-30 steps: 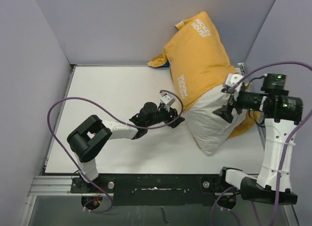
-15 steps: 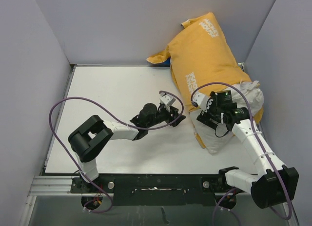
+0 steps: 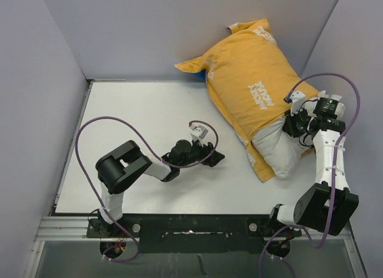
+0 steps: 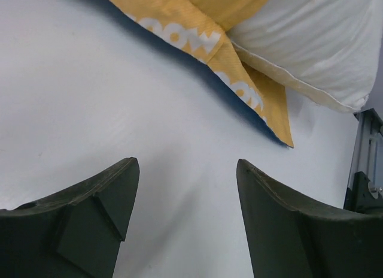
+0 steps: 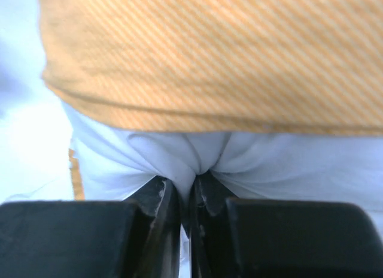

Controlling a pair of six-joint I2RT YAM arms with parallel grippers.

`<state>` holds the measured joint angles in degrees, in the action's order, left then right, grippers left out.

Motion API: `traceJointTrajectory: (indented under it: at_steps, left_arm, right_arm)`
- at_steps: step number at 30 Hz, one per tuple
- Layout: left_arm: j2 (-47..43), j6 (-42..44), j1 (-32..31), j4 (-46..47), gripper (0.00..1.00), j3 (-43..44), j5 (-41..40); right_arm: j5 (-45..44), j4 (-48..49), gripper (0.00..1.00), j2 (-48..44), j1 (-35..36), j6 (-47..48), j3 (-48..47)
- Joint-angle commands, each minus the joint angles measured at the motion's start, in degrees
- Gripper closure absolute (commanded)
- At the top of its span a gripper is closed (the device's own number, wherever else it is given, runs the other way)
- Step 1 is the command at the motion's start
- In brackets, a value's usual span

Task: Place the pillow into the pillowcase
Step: Stuff the pillow into the pillowcase.

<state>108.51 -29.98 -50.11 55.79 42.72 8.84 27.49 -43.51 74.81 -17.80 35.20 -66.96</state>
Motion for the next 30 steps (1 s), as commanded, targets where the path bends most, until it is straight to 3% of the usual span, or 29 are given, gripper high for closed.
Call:
traceJointTrajectory:
  at_steps: [1,8,14,15,16,17,18,19,21,23,24,25,26,30]
  left_arm:
    - [6.0,-12.5,-2.5,6.1,0.35,5.9,-2.5]
    - [13.6,-22.8,-6.0,5.9,0.31,13.7,-6.2]
    - [16.7,-26.4,-7.8,-0.6,0.29,18.7,-12.3]
    - [16.6,-25.8,-7.8,-1.9,0.33,19.3,-12.8]
    - [16.6,-25.0,-7.6,-2.1,0.46,19.7,-13.0]
    - [16.7,-23.9,-7.3,-0.4,0.76,19.7,-12.3]
    - [16.7,-23.1,-6.9,2.3,1.0,19.4,-11.4]
    - [16.3,-22.3,-6.6,5.4,1.0,18.6,-10.3]
    - [13.7,-19.5,-6.6,10.3,1.0,15.9,-7.8]
    - [9.5,-16.6,-6.9,12.9,1.0,12.6,-4.6]
    - [7.2,-15.7,-7.1,13.5,1.0,11.0,-3.5]
    - [5.1,-14.9,-7.4,13.7,1.0,9.5,-2.3]
    - [3.2,-14.6,-7.5,13.5,1.0,8.5,-1.3]
    - [-1.0,-15.6,-7.6,12.5,1.0,6.3,2.2]
  right_arm:
    - [21.2,0.9,1.0,-0.8,-0.2,-8.4,-6.3]
    - [28.0,0.3,1.0,-0.2,-0.3,-14.6,-10.4]
    - [28.5,-0.6,1.0,1.0,-0.1,-15.2,-12.1]
    - [28.6,-0.9,1.0,1.0,0.1,-14.9,-11.7]
    - [28.4,-1.4,1.0,1.1,0.3,-14.2,-11.4]
    - [27.5,-2.7,1.0,1.2,0.9,-12.8,-11.3]
    - [27.0,-5.2,1.0,1.5,2.2,-8.8,-11.6]
    - [27.8,-8.4,0.97,1.8,2.6,-4.3,-12.2]
    - [31.6,-17.0,0.68,1.7,2.2,7.5,-14.9]
    - [35.2,-32.2,0.24,1.3,1.6,25.9,-20.2]
    - [36.2,-41.4,0.08,0.9,1.5,38.1,-22.9]
    - [36.8,-49.6,0.01,0.2,1.6,48.9,-24.7]
    - [36.5,-52.3,0.02,-1.3,2.3,52.7,-24.8]
    - [26.9,-50.8,0.02,-10.2,11.8,70.9,-14.0]
